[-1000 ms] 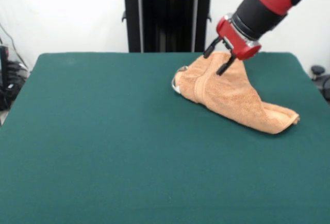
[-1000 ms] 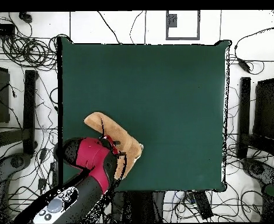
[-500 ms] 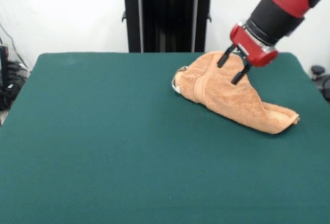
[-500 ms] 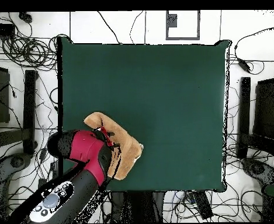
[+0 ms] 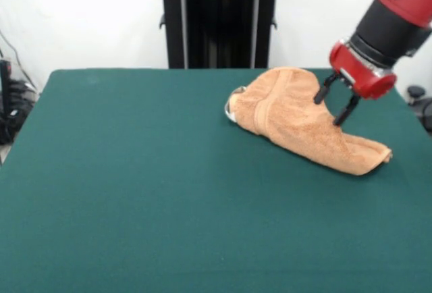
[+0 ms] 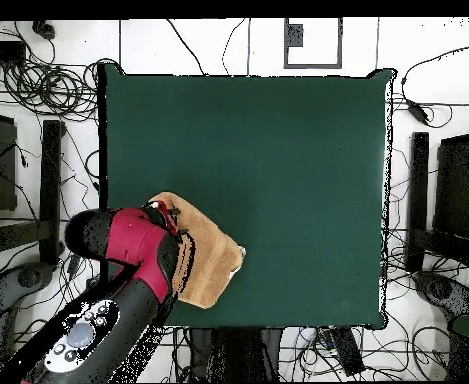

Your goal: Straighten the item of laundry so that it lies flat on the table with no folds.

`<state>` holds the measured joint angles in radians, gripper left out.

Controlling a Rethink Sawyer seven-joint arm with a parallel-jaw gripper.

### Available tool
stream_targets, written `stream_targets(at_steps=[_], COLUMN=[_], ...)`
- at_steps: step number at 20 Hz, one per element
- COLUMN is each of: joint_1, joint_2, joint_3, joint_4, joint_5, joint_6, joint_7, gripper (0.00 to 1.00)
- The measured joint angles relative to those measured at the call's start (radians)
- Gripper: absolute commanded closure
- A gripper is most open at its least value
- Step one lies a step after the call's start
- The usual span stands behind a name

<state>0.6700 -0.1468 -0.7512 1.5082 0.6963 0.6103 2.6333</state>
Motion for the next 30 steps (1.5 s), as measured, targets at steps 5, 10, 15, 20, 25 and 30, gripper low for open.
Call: stream_targets(at_steps=[5,10,15,20,25,30], joint_1=[0.024,0.069,0.104,0.11,0.109,0.11], joint_2=[0.07,0.202,0.305,0.354,0.391,0.406], joint_3=[-0.054,-0.157,-0.211,-0.216,-0.221,-0.226], joint_4=[-0.08,-0.194,-0.25,-0.263,-0.273,-0.282], joint_5=[0.0,0.001,0.001,0.001,0.001,0.002], joint_6=[0.104,0.347,0.481,0.481,0.482,0.481], joint_7=[0.109,0.33,0.541,0.611,0.613,0.613], gripper=[0.0,0.0,0.0,0.0,0.0,0.0])
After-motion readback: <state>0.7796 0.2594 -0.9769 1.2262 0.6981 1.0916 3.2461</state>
